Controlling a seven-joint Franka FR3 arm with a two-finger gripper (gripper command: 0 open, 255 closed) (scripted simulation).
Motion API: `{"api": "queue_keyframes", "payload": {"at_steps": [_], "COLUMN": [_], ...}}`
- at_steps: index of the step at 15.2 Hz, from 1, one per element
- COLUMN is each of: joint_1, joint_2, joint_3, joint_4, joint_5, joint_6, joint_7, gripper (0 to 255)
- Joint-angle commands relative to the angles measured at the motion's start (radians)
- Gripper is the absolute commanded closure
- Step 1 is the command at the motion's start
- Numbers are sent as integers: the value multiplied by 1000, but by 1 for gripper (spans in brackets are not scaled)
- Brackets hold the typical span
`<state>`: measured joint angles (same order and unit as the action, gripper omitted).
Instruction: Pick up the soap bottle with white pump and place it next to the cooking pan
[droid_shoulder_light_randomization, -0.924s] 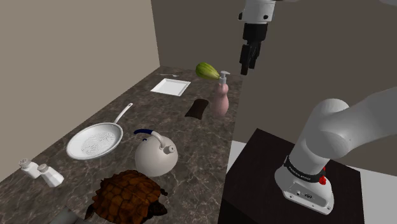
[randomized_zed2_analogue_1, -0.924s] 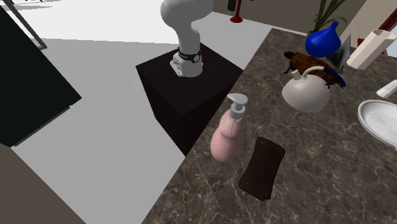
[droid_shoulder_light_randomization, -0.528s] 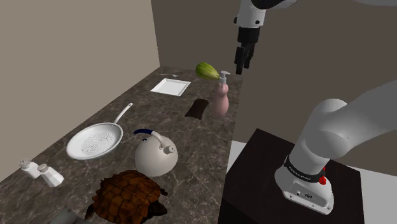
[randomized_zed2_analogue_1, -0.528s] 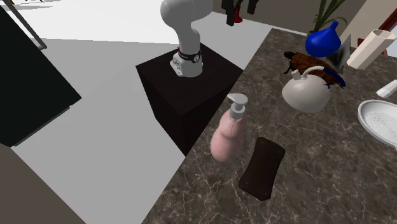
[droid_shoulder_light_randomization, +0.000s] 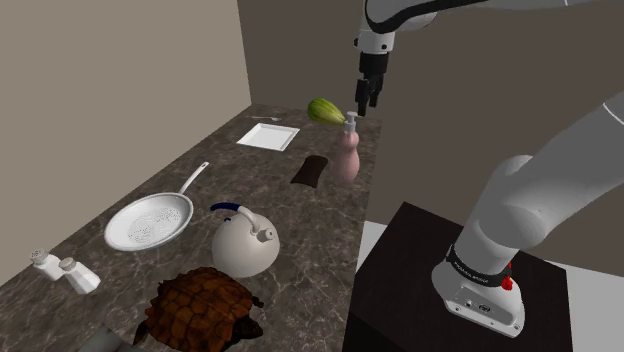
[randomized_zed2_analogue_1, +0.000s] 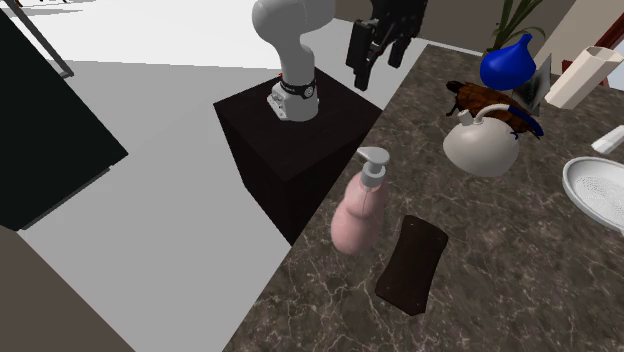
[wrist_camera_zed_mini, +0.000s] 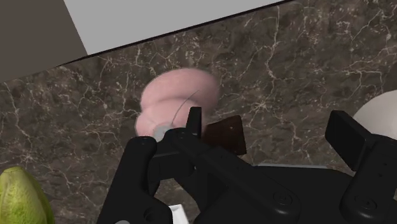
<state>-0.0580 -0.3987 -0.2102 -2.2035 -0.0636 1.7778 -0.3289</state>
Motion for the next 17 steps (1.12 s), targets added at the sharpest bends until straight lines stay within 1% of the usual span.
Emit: {"api": "queue_keyframes", "payload": {"at_steps": [1,8,9,17], "joint_1": [-5,-24,-26,-28], "joint_2": [71,318,337,358], "joint_3": [-25,-93,-96,-99], "joint_4": [42,216,231,152], "joint_5": [-2,30,34,40], "joint_6": [35,121,125,225], "joint_7": [-36,-150,-159,-164], "gripper": [0,0,0,0]}}
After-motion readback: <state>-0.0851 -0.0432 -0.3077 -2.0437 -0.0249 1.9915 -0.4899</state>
